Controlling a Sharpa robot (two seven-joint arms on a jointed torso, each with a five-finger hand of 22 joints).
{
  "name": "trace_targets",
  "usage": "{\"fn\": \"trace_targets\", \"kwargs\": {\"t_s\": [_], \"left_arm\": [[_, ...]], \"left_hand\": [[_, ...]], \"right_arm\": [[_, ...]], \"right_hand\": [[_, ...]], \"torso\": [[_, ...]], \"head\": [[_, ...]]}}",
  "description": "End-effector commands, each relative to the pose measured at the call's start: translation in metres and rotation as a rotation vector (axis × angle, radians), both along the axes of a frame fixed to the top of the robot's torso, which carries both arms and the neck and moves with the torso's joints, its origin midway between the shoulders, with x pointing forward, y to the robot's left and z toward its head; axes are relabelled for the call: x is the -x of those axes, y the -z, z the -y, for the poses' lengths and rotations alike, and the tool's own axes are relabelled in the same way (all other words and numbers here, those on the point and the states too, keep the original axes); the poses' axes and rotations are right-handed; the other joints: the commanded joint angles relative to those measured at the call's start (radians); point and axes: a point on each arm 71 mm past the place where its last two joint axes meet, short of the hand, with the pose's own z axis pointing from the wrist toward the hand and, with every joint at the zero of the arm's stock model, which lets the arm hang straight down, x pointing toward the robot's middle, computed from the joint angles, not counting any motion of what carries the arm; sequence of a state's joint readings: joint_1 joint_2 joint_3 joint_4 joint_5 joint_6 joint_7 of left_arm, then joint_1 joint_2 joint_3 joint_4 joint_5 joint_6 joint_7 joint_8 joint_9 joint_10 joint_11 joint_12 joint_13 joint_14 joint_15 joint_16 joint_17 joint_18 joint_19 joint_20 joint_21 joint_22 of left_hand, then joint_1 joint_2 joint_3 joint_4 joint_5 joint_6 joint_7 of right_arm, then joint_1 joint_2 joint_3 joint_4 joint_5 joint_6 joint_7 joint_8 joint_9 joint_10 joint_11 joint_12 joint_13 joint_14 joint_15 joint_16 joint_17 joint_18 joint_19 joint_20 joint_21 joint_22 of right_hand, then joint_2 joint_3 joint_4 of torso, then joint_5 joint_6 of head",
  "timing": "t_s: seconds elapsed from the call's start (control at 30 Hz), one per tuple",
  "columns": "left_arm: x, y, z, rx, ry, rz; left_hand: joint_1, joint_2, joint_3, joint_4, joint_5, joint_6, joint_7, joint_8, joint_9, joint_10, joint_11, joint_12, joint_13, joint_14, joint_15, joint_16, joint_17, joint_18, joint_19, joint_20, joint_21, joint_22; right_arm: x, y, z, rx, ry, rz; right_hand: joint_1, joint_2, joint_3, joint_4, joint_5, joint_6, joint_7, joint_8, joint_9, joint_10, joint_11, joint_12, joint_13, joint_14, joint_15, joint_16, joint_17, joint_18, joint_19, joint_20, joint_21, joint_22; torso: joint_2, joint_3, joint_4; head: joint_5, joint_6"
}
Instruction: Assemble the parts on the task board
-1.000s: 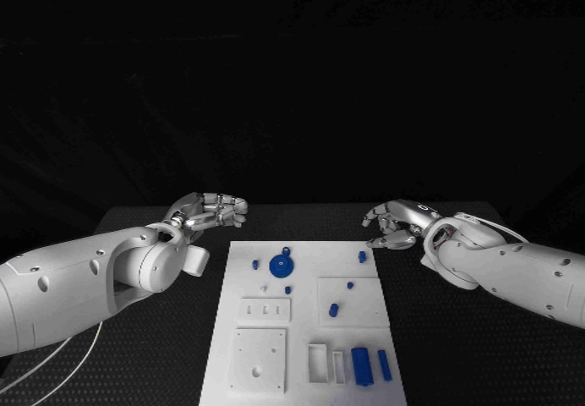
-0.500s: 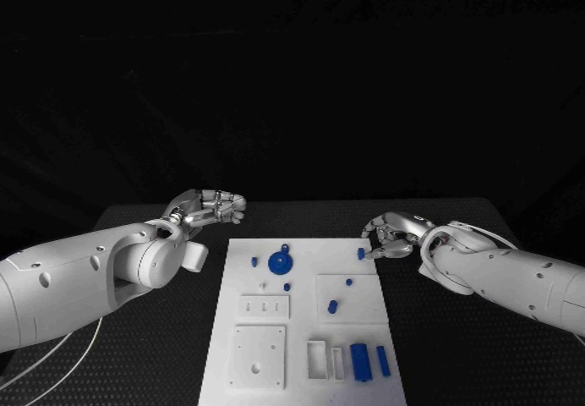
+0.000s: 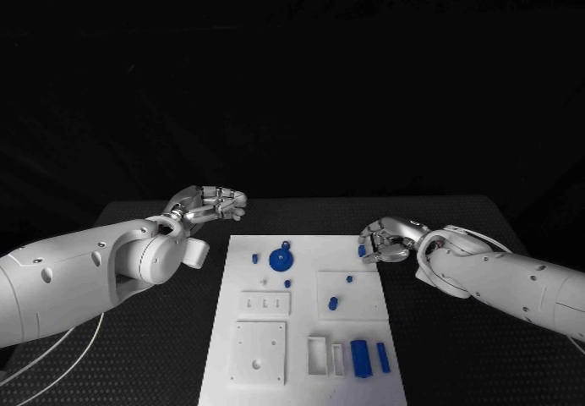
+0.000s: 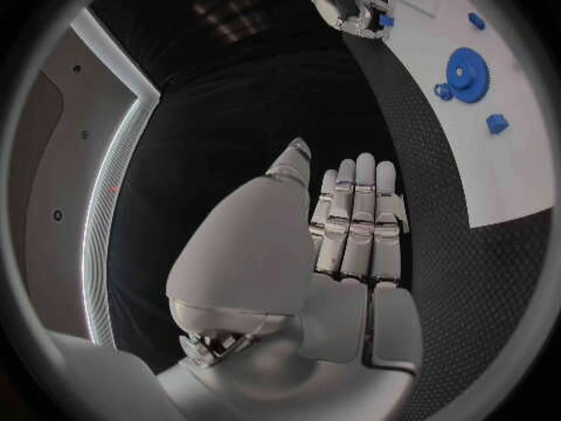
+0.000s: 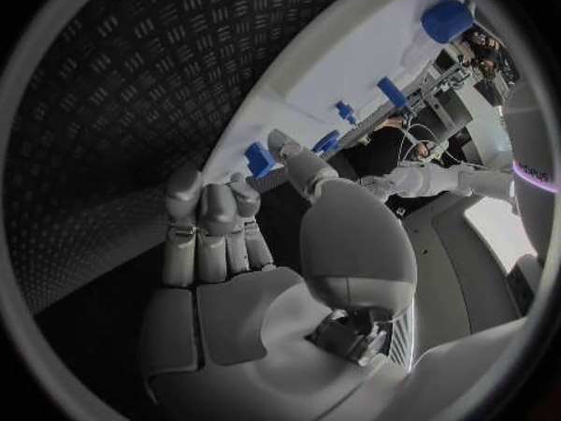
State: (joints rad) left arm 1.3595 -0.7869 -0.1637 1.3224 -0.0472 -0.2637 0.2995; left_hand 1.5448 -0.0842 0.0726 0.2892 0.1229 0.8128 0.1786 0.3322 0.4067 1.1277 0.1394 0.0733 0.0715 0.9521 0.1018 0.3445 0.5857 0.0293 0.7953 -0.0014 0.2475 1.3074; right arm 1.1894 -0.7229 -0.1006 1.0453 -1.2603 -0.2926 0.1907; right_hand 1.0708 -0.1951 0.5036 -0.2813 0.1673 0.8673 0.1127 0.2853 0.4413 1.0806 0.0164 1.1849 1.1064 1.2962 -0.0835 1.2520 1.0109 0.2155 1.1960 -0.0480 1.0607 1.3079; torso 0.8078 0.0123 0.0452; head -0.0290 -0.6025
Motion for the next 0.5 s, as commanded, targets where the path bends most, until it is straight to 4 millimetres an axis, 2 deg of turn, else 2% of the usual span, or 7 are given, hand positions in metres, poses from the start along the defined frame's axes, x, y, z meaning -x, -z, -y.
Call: {"fn": "trace_targets", "kwargs": {"t_s": [0.03, 0.17, 0.5], "left_arm": [[0.0002, -0.0011, 0.002, 0.005, 0.019, 0.01], [0.0002, -0.001, 0.0016, 0.005, 0.019, 0.009], [0.0001, -0.0009, 0.0016, 0.004, 0.018, 0.008]], "left_hand": [[0.003, -0.005, -0.007, 0.001, -0.004, 0.006, 0.0, -0.006, -0.001, 0.002, 0.0, 0.0, 0.0, 0.005, 0.003, -0.005, 0.001, 0.013, 0.0, 0.006, -0.004, 0.016], [0.002, -0.004, -0.007, 0.001, -0.004, 0.006, 0.001, -0.006, -0.002, 0.002, 0.0, 0.0, 0.0, 0.005, 0.003, -0.006, 0.001, 0.013, 0.0, 0.006, -0.004, 0.016], [0.001, -0.003, -0.007, 0.002, -0.004, 0.006, 0.001, -0.006, -0.002, 0.002, 0.0, 0.0, 0.0, 0.006, 0.003, -0.006, 0.002, 0.013, 0.0, 0.006, -0.004, 0.016]], "right_arm": [[0.0017, 0.0051, -0.0034, -0.001, -0.023, -0.029], [0.002, 0.0062, -0.0052, 0.001, -0.026, -0.029], [0.0023, 0.0072, -0.0103, 0.007, -0.039, -0.029]], "right_hand": [[0.008, 0.016, 0.003, 0.003, -0.03, 0.042, 0.022, 0.007, 0.001, -0.012, 0.006, 0.006, -0.002, -0.007, -0.003, -0.007, 0.002, 0.046, -0.008, 0.002, -0.006, 0.017], [0.028, 0.029, 0.034, 0.014, -0.098, 0.068, 0.018, 0.016, 0.0, -0.01, 0.002, 0.007, -0.006, -0.006, -0.006, -0.008, 0.003, 0.046, -0.008, 0.005, -0.006, 0.016], [0.038, 0.041, 0.074, 0.032, -0.118, 0.109, 0.004, 0.033, 0.003, -0.007, -0.011, 0.008, -0.01, -0.004, -0.018, -0.008, 0.005, 0.046, -0.006, 0.006, -0.003, 0.017]], "torso": [[0.0, 0.0003, 0.0006], [-0.001, 0.0005, 0.0002], [-0.001, -0.0005, 0.0003]], "head": [[0.001, -0.001], [0.002, -0.003], [0.001, -0.006]]}}
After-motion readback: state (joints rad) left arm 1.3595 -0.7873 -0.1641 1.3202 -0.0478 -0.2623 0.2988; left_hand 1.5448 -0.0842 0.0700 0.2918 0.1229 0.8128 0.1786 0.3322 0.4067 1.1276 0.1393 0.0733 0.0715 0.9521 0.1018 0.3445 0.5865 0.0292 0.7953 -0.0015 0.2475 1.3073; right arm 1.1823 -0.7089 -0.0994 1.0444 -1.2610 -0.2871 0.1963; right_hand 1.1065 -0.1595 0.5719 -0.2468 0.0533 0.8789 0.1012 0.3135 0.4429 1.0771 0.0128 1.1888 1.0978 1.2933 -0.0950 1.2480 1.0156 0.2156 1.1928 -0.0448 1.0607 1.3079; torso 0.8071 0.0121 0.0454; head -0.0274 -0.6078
